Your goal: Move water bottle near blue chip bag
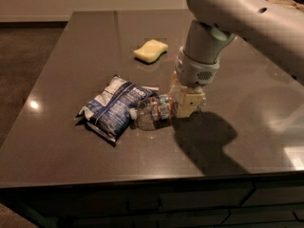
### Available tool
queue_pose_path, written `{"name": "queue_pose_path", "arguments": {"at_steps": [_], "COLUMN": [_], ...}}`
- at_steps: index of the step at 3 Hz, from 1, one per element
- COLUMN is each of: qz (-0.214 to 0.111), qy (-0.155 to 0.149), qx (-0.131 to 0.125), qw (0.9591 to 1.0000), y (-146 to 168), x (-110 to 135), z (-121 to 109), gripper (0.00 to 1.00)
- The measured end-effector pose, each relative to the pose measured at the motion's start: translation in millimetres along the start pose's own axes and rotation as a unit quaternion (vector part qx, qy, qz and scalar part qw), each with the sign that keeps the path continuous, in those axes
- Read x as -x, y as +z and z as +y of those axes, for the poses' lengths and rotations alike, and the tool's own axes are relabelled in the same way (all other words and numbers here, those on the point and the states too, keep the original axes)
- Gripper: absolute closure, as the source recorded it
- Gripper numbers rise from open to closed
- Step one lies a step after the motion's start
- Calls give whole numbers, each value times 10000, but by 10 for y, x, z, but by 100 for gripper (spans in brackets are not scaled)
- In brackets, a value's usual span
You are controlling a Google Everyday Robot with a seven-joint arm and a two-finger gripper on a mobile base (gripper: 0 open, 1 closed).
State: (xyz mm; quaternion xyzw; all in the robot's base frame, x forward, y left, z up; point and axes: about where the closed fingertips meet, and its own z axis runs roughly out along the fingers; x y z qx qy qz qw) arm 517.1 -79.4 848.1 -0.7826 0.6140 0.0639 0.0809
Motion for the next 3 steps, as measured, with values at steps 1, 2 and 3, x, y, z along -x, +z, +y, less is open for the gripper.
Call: {"name": "queue_pose_path", "arguments": {"at_steps": [1, 2, 3], "qz": [-14, -17, -17], "qy": [-36, -39, -39], "qx": [45, 28, 27], "qw": [10000, 10000, 10000], "y": [41, 43, 43], "x": [41, 46, 46], "z": [20, 12, 11], "gripper": [6, 0, 0]}}
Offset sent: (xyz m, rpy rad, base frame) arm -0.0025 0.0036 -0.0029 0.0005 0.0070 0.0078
